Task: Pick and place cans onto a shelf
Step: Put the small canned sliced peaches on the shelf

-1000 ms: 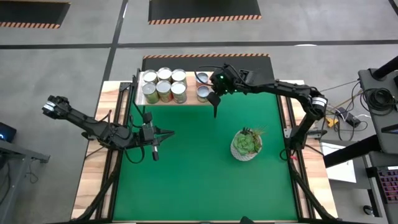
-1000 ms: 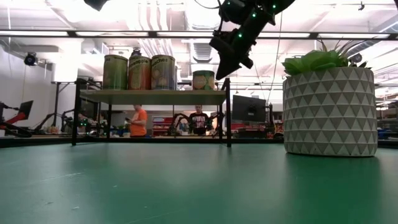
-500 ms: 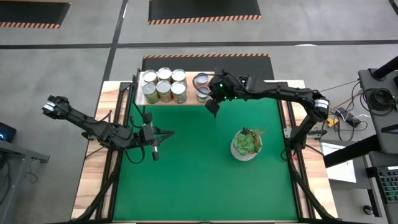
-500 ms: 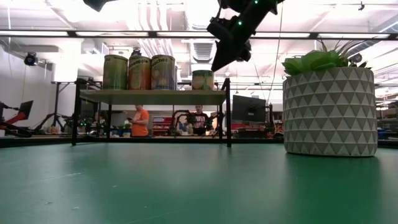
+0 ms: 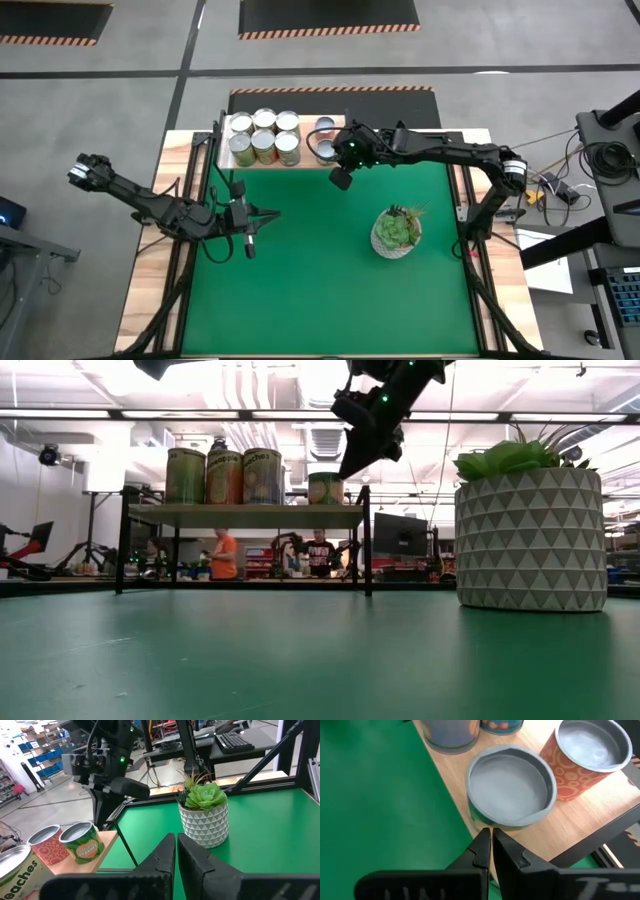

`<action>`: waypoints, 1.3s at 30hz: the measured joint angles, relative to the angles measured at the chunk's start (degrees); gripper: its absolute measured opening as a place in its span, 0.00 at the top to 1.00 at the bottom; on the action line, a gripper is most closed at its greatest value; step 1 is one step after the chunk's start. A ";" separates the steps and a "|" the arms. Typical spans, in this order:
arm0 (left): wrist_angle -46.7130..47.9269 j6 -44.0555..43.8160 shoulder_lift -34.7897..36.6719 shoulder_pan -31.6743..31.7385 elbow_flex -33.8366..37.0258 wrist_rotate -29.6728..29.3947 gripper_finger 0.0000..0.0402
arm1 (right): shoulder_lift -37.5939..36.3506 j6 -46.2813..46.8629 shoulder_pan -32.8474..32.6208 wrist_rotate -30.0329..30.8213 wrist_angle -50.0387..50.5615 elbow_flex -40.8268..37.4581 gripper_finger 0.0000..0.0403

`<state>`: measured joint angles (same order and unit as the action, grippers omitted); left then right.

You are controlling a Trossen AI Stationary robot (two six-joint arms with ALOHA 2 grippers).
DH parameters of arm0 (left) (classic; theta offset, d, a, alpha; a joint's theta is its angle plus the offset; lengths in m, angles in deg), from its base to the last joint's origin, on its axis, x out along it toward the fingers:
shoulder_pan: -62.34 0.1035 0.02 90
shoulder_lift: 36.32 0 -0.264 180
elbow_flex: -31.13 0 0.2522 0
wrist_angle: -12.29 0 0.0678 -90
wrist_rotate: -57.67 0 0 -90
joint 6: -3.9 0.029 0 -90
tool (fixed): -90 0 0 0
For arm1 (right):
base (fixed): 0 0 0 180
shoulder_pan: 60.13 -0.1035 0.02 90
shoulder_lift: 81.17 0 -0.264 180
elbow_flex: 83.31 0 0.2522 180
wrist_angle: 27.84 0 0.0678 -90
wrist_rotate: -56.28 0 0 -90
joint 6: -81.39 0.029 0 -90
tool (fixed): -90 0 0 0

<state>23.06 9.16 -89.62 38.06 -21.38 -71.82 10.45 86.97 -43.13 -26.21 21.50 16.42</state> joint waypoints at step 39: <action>0.07 0.79 0.00 0.00 0.00 0.00 1.00 | 0.05 -2.61 1.49 -1.53 -13.83 -0.92 0.98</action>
<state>23.13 9.94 -89.62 38.06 -21.38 -71.82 10.50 84.36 -41.65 -27.74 7.67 15.50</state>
